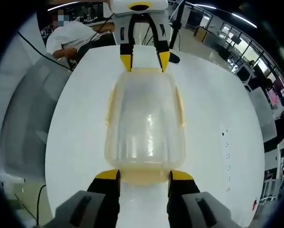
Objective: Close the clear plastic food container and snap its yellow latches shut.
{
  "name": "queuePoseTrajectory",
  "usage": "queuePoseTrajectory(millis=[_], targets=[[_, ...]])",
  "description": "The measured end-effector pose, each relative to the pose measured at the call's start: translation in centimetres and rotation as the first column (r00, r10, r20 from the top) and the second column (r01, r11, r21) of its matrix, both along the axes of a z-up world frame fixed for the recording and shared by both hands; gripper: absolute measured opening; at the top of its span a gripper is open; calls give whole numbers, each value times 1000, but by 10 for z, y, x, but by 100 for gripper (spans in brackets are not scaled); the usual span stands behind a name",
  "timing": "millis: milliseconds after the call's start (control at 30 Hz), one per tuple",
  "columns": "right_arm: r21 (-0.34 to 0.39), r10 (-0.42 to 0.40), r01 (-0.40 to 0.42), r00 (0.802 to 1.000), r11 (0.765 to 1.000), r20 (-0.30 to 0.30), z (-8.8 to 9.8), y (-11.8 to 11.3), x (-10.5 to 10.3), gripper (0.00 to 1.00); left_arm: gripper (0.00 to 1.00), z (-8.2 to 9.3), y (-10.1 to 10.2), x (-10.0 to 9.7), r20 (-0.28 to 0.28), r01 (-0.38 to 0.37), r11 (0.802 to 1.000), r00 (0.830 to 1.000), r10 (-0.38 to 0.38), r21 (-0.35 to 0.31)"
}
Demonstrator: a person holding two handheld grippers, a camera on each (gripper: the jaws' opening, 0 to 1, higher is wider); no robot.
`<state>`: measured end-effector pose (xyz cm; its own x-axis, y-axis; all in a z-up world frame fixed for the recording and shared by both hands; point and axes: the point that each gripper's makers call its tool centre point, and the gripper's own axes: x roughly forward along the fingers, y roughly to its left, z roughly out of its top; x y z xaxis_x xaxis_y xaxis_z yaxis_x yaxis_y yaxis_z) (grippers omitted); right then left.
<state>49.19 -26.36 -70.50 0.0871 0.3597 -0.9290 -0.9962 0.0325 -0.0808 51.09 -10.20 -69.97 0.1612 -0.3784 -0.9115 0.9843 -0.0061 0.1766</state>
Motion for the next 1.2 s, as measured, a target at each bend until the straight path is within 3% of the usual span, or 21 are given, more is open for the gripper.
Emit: queuePoseTrajectory(millis=[433, 1200], targets=[[-10, 20, -20, 1000, 1000, -14, -4, -29, 4, 37, 35, -8, -29, -1, -28, -24, 1000, 999, 24, -14], [-46, 41, -43, 998, 998, -46, -21, -57, 11, 37, 35, -25, -56, 1, -63, -48, 998, 997, 46, -30]])
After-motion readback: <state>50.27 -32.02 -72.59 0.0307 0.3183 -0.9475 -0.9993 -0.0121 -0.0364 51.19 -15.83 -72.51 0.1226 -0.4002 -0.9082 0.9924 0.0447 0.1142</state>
